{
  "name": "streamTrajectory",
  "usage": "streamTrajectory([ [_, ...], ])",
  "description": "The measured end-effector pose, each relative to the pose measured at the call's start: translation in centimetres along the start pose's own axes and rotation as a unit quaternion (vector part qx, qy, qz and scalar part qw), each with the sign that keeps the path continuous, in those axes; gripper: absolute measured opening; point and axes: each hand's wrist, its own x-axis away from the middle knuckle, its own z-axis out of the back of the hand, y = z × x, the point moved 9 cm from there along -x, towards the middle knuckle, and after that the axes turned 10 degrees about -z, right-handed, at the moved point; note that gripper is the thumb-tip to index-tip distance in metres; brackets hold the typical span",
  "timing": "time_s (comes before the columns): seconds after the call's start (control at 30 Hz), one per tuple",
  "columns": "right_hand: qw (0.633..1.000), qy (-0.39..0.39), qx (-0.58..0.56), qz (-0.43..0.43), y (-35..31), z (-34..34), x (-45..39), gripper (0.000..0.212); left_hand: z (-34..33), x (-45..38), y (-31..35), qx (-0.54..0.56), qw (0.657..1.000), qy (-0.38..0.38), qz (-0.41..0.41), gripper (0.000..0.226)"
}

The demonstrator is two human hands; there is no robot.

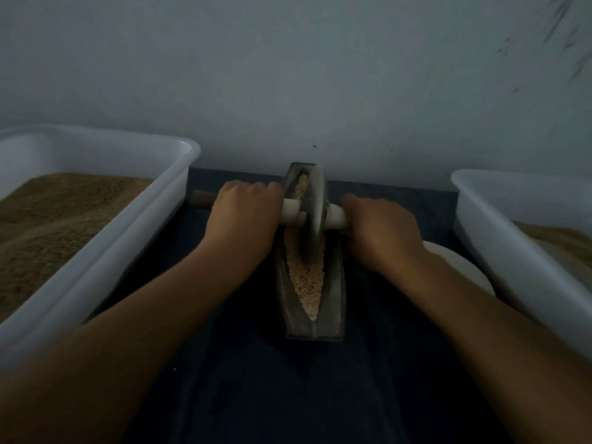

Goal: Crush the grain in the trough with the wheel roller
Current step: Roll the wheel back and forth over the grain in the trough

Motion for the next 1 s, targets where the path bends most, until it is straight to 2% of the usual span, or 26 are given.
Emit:
streamTrajectory([
  [0.2, 0.999, 0.006, -0.044, 0.012, -1.0, 3.1, 4.7, 0.018, 2.7, 3.9, 2.2, 0.008, 1.0, 0.021, -0.017, 0.03],
  [0.4, 0.999, 0.008, -0.041, 0.003, -0.9, 4.9, 7.4, 0.03, 4.8, 5.6, 3.3, -0.004, 0.999, 0.044, -0.031, 0.031],
  [0.6, 0.999, 0.021, -0.014, 0.027, -1.5, 3.1, 4.6, 0.018, 2.2, 4.8, 1.6, 0.001, 1.0, 0.017, -0.012, 0.031],
  [0.7, 0.999, 0.036, 0.024, 0.028, -1.5, 2.1, 1.7, 0.019, 0.4, 3.1, 0.0, 0.012, 1.0, -0.007, 0.008, 0.03],
  [0.83, 0.998, -0.013, 0.052, 0.02, -0.8, -0.1, -2.4, 0.02, -1.9, -0.3, -1.7, 0.041, 0.998, -0.038, 0.024, 0.027],
  [1.0, 0.994, -0.097, 0.044, -0.022, 0.5, -2.9, -6.0, 0.029, -2.4, -3.7, -2.8, 0.04, 0.998, -0.037, 0.029, 0.019],
])
